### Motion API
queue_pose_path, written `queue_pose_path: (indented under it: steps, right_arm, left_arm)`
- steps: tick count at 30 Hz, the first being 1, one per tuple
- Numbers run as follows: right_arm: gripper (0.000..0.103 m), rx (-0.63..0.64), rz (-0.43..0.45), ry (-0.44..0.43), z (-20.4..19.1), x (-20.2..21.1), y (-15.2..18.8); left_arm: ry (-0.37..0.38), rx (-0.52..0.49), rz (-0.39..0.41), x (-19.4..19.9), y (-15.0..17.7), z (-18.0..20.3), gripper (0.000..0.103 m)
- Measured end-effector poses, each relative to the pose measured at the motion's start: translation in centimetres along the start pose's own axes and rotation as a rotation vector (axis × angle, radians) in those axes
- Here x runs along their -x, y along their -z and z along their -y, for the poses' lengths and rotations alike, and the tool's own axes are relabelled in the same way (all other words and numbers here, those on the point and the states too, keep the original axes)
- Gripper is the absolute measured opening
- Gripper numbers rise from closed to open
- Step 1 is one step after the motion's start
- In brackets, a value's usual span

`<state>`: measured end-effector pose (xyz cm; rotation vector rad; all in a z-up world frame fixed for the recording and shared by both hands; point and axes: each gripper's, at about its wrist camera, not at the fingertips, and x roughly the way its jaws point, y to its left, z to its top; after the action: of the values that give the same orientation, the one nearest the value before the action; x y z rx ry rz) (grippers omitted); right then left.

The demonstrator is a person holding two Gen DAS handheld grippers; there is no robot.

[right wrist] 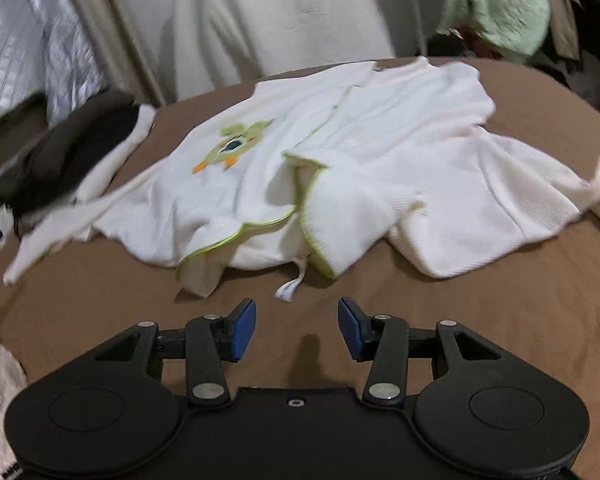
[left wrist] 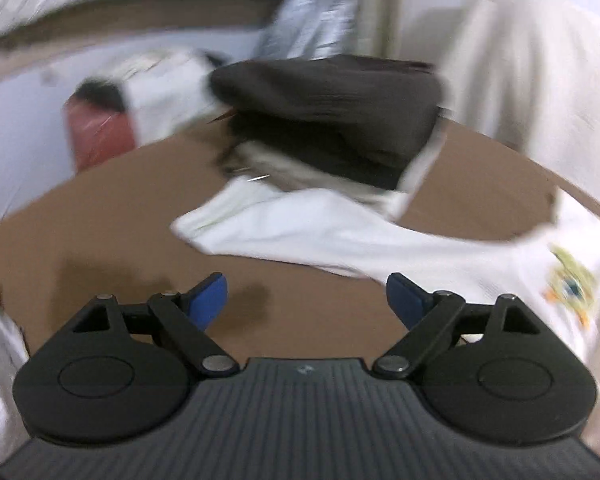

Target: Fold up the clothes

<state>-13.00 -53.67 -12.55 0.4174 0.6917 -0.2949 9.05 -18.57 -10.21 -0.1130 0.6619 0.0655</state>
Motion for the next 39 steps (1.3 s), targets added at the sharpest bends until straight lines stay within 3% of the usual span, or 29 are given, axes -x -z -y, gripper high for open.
queue_pose_path:
  steps: [6,10,12,13,15,20,25,27,30,31,33,34,36,37,39]
  right_arm:
    - [0.052,0.01,-0.062,-0.162,2.5,-0.9,2.5]
    - [0.052,0.04,-0.056,-0.154,2.3,-2.2,4.1]
    - [0.057,0.145,-0.03,-0.119,1.1,-2.4,4.2]
    - [0.065,0.189,-0.012,-0.1,0.7,-2.5,4.3]
    - [0.068,0.221,0.019,-0.065,0.4,-2.6,4.7]
    - [0.067,0.163,0.044,-0.104,1.6,-3.6,4.3]
    - [0.066,0.168,0.063,-0.095,1.7,-6.2,1.4]
    - [0.066,0.127,0.059,-0.058,2.0,-7.6,0.3]
    - [0.066,0.066,0.064,-0.041,2.8,-9.4,-0.8]
    - [0.064,0.059,0.068,-0.062,2.9,-9.5,-0.8]
    - [0.038,0.046,0.071,-0.112,3.3,-9.8,-0.9]
    - [0.016,0.038,0.051,-0.161,3.6,-9.7,-1.0]
    - [0.011,0.042,0.056,-0.191,3.9,-8.5,-0.9]
    - [0.001,0.048,0.071,-0.188,3.9,-7.5,-0.9]
    - [0.001,0.074,0.115,-0.192,3.7,-5.0,-0.8]
  left_arm:
    - [0.228,-0.243,-0.075,1.9,4.6,9.0,0.087]
    - [0.331,-0.391,-0.063,2.8,8.0,12.8,0.087]
    - [0.386,-0.422,-0.07,3.0,9.3,14.0,0.087]
    - [0.402,-0.443,-0.088,2.8,9.7,14.7,0.087]
    - [0.435,-0.485,-0.123,2.4,10.6,16.0,0.087]
    - [0.517,-0.588,-0.212,1.5,12.9,19.3,0.087]
    - [0.525,-0.549,-0.22,0.1,12.3,19.8,0.088]
    - [0.545,-0.529,-0.208,0.2,11.7,19.7,0.102]
    - [0.574,-0.497,-0.19,0.4,11.0,19.4,0.103]
    - [0.584,-0.486,-0.184,0.5,10.7,19.3,0.101]
    - [0.604,-0.465,-0.172,0.6,10.2,19.1,0.054]
    - [0.614,-0.455,-0.166,0.6,9.9,19.0,0.025]
    - [0.633,-0.434,-0.154,0.7,9.4,18.8,0.017]
    - [0.643,-0.423,-0.148,0.8,9.1,18.7,0.016]
    - [0.664,-0.406,-0.127,1.3,8.6,18.4,0.015]
